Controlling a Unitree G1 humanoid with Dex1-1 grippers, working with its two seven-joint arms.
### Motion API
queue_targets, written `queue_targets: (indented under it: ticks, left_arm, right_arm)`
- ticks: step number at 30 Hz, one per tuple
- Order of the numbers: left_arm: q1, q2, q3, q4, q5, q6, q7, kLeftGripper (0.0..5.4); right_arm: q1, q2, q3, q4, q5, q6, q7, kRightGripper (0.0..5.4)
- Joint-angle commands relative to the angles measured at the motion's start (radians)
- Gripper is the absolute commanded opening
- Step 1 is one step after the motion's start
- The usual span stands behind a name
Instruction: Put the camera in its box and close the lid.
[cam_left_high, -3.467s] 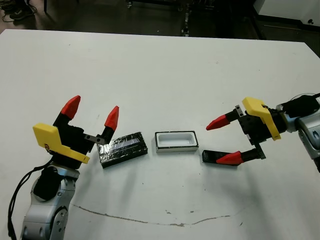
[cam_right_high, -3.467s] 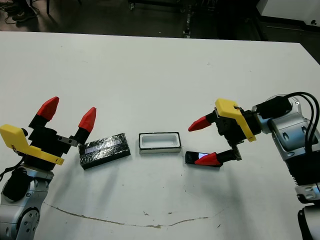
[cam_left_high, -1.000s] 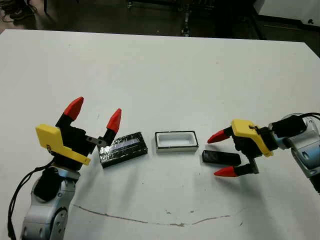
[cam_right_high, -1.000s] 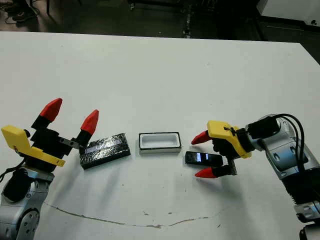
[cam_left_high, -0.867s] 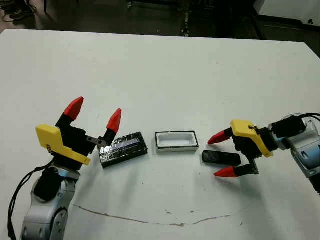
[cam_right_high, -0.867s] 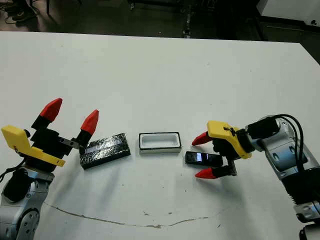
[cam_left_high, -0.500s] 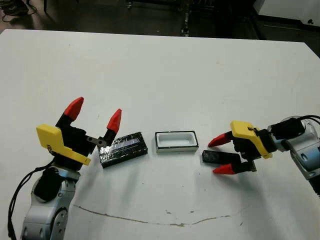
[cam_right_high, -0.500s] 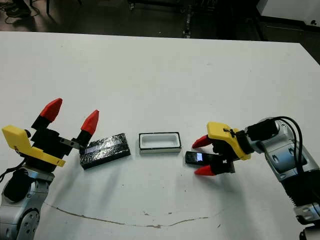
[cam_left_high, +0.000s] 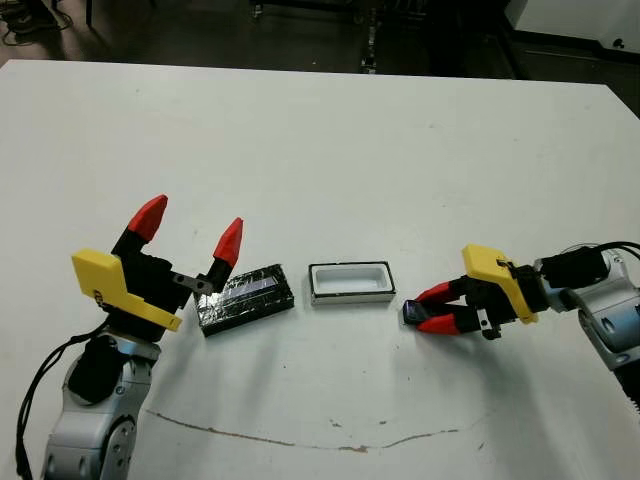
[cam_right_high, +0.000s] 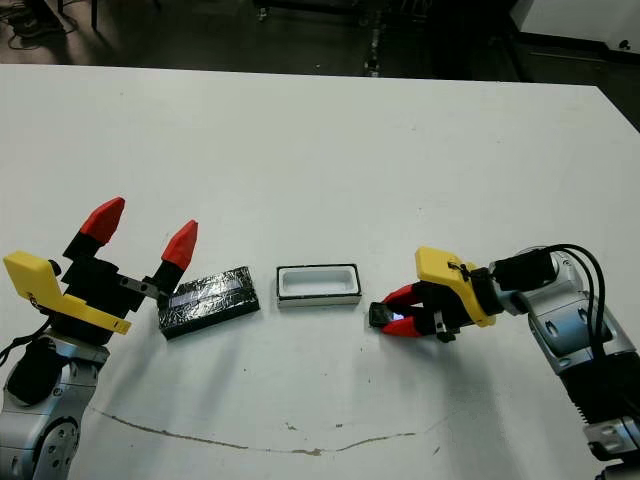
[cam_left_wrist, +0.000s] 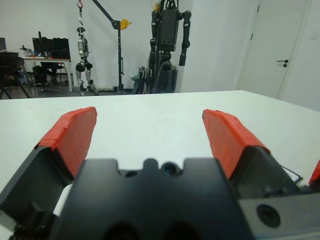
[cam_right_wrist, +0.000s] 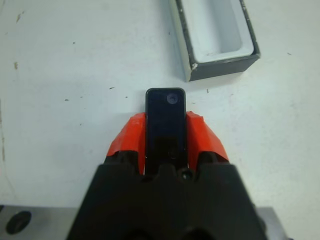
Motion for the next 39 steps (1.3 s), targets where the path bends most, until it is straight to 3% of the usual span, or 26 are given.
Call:
queue_targets:
  ticks: [1, 14, 19, 26, 32, 34, 39]
  left_arm:
    - [0.010, 0.005, 0.000, 0.004, 0.009, 0.003, 0.000, 5.40]
    - [0.010, 0.006, -0.004, -0.012, 0.022, 0.028, 0.016, 5.40]
    - [0.007, 0.007, -0.004, -0.003, 0.019, 0.020, 0.009, 5.40]
    - [0.004, 0.007, -0.006, -0.004, 0.026, 0.022, 0.016, 5.40]
    - [0.001, 0.009, -0.006, -0.009, 0.025, 0.035, 0.017, 5.40]
    - [0.000, 0.006, -0.008, -0.010, 0.024, 0.036, 0.018, 5.40]
    - [-0.001, 0.005, -0.010, -0.009, 0.026, 0.033, 0.016, 5.40]
  right_arm:
    - [0.021, 0.011, 0.001, 0.015, -0.002, 0.026, -0.024, 1.66]
    - [-0.002, 0.017, -0.066, 0.042, 0.039, 0.017, -0.059, 1.66]
    - [-0.100, 0.024, -0.092, 0.147, 0.078, 0.053, -0.008, 1.66]
    - [-0.244, 0.043, -0.069, 0.222, 0.071, 0.132, 0.054, 1.66]
    - [-0.327, 0.072, -0.052, 0.255, 0.058, 0.117, 0.090, 1.66]
    - [-0.342, 0.088, -0.052, 0.247, 0.064, 0.142, 0.085, 1.66]
    - [-0.362, 0.175, -0.056, 0.298, 0.100, 0.135, 0.096, 1.66]
